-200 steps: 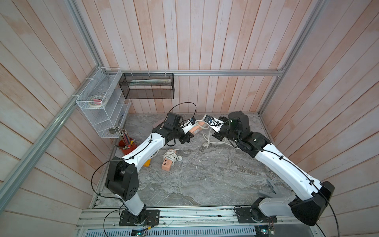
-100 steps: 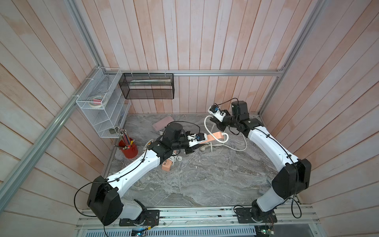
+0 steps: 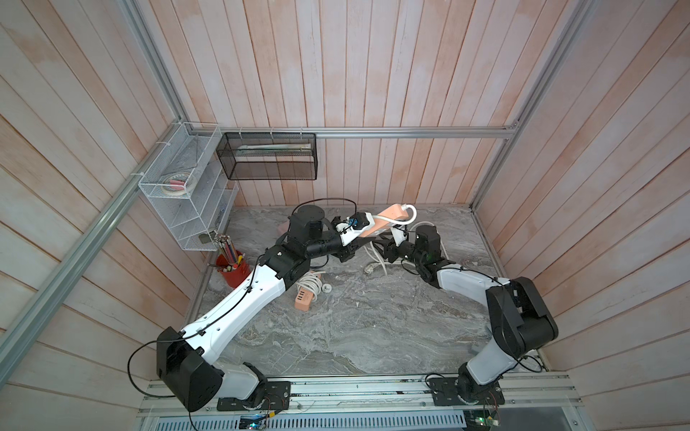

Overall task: Wrap the cord around the power strip
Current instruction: Wrap the power cord around the power strip.

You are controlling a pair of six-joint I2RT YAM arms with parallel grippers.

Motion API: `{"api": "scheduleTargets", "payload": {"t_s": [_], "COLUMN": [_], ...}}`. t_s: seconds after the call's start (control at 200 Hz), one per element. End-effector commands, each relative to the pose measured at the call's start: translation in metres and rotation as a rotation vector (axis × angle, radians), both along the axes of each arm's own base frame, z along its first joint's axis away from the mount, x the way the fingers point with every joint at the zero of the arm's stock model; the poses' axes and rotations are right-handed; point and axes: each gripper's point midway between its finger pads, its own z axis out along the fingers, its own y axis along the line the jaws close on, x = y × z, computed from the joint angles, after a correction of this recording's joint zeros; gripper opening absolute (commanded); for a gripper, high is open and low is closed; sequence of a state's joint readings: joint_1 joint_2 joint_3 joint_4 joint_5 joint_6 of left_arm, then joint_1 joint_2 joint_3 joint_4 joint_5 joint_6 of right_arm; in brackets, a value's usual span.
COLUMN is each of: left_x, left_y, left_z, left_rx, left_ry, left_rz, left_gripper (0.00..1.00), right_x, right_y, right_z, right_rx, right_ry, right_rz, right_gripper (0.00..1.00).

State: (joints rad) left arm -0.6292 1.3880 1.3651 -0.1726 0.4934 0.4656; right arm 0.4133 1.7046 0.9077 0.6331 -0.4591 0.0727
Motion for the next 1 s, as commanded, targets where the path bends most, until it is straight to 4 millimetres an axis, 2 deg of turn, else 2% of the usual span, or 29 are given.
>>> {"api": "scheduleTargets", "payload": {"t_s": [0.0, 0.075, 0.14, 0.275, 0.345, 0.475, 0.54, 0.615, 0.715, 0.83, 0.875, 0.915, 0.995], "left_x": [0.002, 0.006, 0.01, 0.012, 0.013, 0.016, 0.016, 0.017, 0.02, 0.021, 0.023, 0.028, 0.048], "left_y": [-0.002, 0.001, 0.005, 0.008, 0.006, 0.004, 0.003, 0.003, 0.003, 0.004, 0.006, 0.008, 0.023], "left_z": [0.016, 0.014, 0.012, 0.009, 0.008, 0.009, 0.011, 0.011, 0.011, 0.009, 0.008, 0.006, 0.002], "left_rx": [-0.041, -0.036, -0.033, -0.026, -0.026, -0.03, -0.033, -0.033, -0.03, -0.026, -0.026, -0.03, -0.049], "left_ry": [0.026, 0.046, 0.062, 0.097, 0.113, 0.127, 0.126, 0.126, 0.128, 0.13, 0.133, 0.138, 0.167], "left_rz": [-0.003, 0.015, 0.026, 0.029, 0.026, 0.023, 0.025, 0.028, 0.036, 0.046, 0.057, 0.071, 0.146], "left_gripper": [0.0, 0.0, 0.0, 0.0, 0.0, 0.0, 0.0, 0.0, 0.0, 0.0, 0.0, 0.0, 0.0], "right_x": [0.011, 0.007, 0.004, -0.004, -0.016, -0.043, -0.049, -0.045, -0.029, -0.007, -0.002, 0.0, 0.001], "right_y": [0.006, 0.009, 0.002, -0.039, -0.046, -0.029, -0.019, -0.01, 0.003, 0.021, 0.028, 0.031, 0.025], "right_z": [0.028, 0.023, 0.018, 0.019, 0.017, 0.005, -0.002, -0.013, -0.027, -0.049, -0.057, -0.065, -0.074], "right_rx": [0.17, 0.182, 0.146, 0.115, 0.099, 0.063, 0.048, 0.034, 0.035, -0.035, -0.063, -0.097, -0.158], "right_ry": [-0.057, -0.042, -0.033, 0.017, 0.057, 0.13, 0.142, 0.156, 0.19, 0.225, 0.243, 0.251, 0.253], "right_rz": [-0.077, -0.056, -0.075, -0.153, -0.133, -0.046, -0.029, -0.034, -0.04, -0.065, -0.062, -0.073, -0.122], "right_gripper": [0.59, 0.62, 0.63, 0.66, 0.72, 0.84, 0.85, 0.85, 0.84, 0.77, 0.67, 0.53, 0.28]}}
